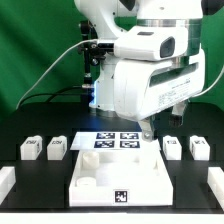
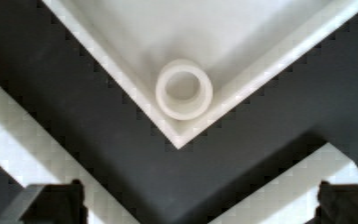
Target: Assemble one leg
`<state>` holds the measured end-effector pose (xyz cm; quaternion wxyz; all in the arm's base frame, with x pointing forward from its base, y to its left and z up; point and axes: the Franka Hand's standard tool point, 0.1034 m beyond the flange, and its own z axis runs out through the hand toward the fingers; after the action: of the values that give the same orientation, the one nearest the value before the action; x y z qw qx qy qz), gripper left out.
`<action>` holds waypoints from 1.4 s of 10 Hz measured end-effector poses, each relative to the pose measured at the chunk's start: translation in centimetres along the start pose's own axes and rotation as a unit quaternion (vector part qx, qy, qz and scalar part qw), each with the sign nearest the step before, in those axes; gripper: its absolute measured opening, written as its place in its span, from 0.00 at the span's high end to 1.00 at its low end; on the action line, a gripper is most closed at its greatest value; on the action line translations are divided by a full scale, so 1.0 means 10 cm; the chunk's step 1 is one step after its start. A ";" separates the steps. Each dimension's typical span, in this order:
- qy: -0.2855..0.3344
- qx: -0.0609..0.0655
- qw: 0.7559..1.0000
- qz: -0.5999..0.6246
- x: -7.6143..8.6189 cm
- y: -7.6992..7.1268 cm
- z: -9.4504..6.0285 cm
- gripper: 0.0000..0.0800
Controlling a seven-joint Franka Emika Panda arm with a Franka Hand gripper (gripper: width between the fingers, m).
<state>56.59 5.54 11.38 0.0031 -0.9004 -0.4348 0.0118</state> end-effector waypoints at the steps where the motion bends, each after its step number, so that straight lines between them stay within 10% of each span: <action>1: 0.000 0.000 1.000 0.000 0.00 0.00 0.00 0.19; 4: 0.001 -0.001 1.000 -0.021 -0.01 -0.02 0.01 0.19; 7: 0.004 -0.007 0.988 -0.157 -0.34 -0.39 0.16 0.19; 14: 0.003 -0.012 0.963 -0.269 -0.61 -0.39 0.25 0.19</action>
Offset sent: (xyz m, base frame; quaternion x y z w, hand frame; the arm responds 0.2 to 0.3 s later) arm 0.0000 0.0000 0.0000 0.0000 0.0000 -0.0899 0.9960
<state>49.74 3.18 9.03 -0.0033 -0.7500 -0.6614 0.0028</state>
